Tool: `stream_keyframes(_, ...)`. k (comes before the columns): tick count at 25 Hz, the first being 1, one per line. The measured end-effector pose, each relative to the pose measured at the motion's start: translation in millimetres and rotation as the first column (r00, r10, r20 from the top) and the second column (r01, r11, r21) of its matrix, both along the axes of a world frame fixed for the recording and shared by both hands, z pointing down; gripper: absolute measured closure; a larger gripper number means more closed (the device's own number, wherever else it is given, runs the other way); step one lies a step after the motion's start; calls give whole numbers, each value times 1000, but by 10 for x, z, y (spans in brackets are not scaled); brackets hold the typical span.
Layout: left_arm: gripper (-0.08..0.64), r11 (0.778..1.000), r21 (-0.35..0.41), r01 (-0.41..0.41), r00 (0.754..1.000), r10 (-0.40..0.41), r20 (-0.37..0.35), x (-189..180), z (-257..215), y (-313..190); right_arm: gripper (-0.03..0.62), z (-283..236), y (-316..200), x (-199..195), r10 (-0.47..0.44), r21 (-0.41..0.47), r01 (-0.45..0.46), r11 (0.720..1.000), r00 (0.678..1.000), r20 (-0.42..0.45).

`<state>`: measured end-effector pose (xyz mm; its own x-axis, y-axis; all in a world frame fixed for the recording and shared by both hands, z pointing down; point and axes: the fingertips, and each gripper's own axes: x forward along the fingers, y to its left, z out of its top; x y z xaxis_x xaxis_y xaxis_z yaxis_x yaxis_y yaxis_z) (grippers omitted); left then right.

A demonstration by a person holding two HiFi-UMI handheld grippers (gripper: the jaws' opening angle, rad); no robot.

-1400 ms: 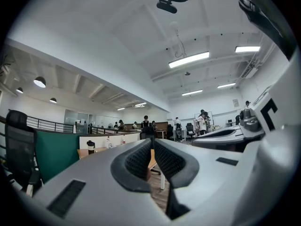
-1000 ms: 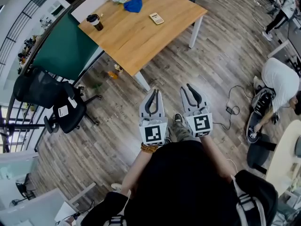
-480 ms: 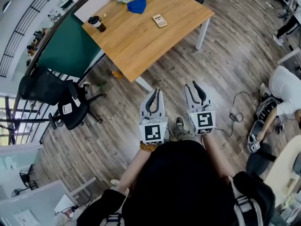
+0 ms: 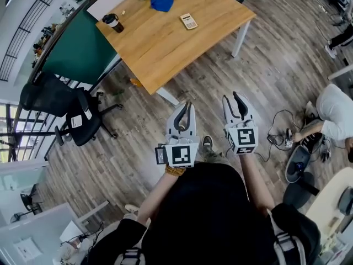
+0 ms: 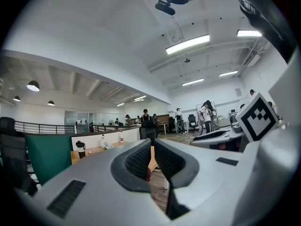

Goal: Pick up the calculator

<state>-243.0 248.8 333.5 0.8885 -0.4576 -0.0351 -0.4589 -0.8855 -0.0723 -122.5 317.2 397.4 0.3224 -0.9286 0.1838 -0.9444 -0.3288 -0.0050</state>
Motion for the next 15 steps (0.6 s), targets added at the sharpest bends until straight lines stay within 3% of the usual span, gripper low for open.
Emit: stream_keyframes(15, 519, 994, -53, -94, 992, 90, -84, 674, 86, -682, 426, 136, -460, 369, 64, -97, -66, 993, 998, -24)
